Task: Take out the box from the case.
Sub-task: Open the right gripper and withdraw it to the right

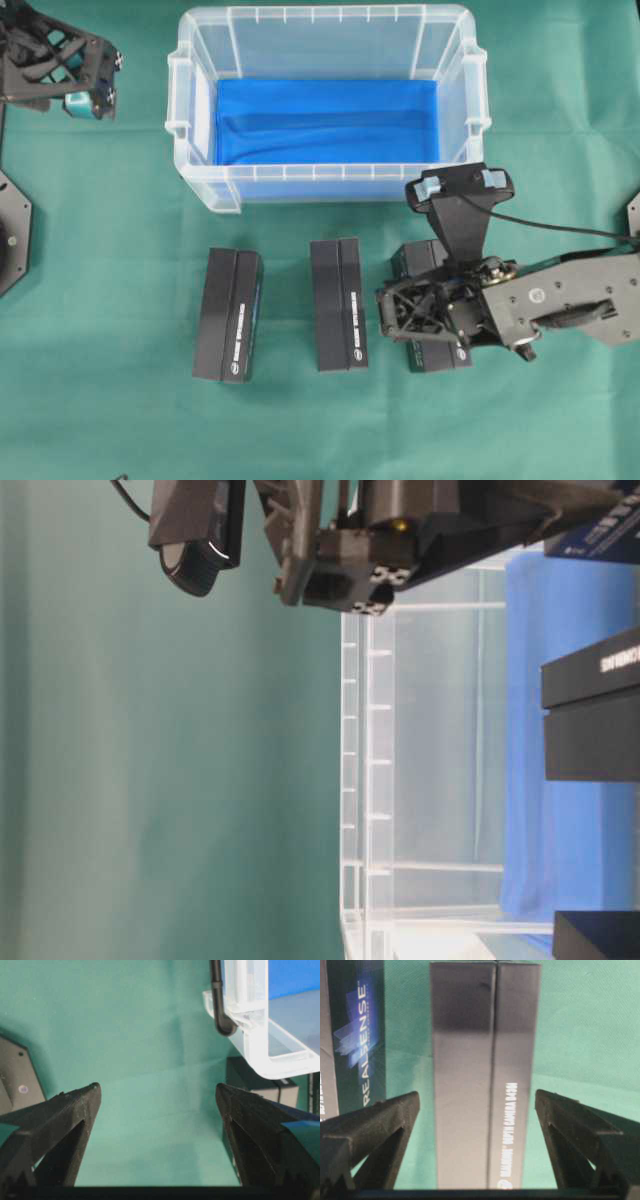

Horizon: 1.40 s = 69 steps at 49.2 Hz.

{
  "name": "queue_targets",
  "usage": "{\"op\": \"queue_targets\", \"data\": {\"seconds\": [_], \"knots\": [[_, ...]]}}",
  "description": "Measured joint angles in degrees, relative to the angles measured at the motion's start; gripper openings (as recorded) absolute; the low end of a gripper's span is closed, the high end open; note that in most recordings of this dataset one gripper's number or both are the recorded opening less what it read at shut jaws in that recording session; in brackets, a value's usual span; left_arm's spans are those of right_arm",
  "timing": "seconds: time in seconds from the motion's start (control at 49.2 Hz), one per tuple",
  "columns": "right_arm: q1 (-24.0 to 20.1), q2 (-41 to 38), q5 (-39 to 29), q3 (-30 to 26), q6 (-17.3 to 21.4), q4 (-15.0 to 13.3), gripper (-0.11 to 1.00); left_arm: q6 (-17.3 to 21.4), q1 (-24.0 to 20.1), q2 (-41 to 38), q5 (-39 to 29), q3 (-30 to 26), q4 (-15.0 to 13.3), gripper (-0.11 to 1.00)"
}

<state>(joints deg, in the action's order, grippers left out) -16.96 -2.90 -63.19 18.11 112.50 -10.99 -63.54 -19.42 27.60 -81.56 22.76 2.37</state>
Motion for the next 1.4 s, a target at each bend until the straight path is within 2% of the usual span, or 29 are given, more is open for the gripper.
{"op": "queue_targets", "data": {"seconds": [0.224, 0.488, 0.753, 0.997, 1.18, 1.404], "knots": [[0.0, 1.4, -0.9, 0.0, -0.1, 0.0, 0.93, -0.1, 0.0, 0.0, 0.0, 0.0, 0.1, 0.98], [-0.2, 6.0, -4.9, 0.1, -0.6, 0.0, 0.93, -0.1, 0.0, -0.1, 0.0, 0.1, 0.0, 0.98], [-2.2, 13.8, -5.8, 5.3, -0.1, 0.3, 0.93, -0.2, 0.0, -0.1, 0.0, 0.0, 0.0, 0.98], [-5.3, 21.4, -8.5, 10.8, 2.5, 1.9, 0.93, -1.1, 0.0, 0.0, 0.0, 0.0, 0.1, 0.98], [-6.0, 24.3, -9.8, 11.7, 2.8, 1.9, 0.93, -1.1, 0.0, -0.1, 0.0, 0.0, 0.0, 0.98], [-6.1, 24.4, -9.8, 11.8, 2.7, 1.9, 0.93, -1.1, 0.0, 0.0, 0.0, 0.0, 0.0, 0.98]]}}
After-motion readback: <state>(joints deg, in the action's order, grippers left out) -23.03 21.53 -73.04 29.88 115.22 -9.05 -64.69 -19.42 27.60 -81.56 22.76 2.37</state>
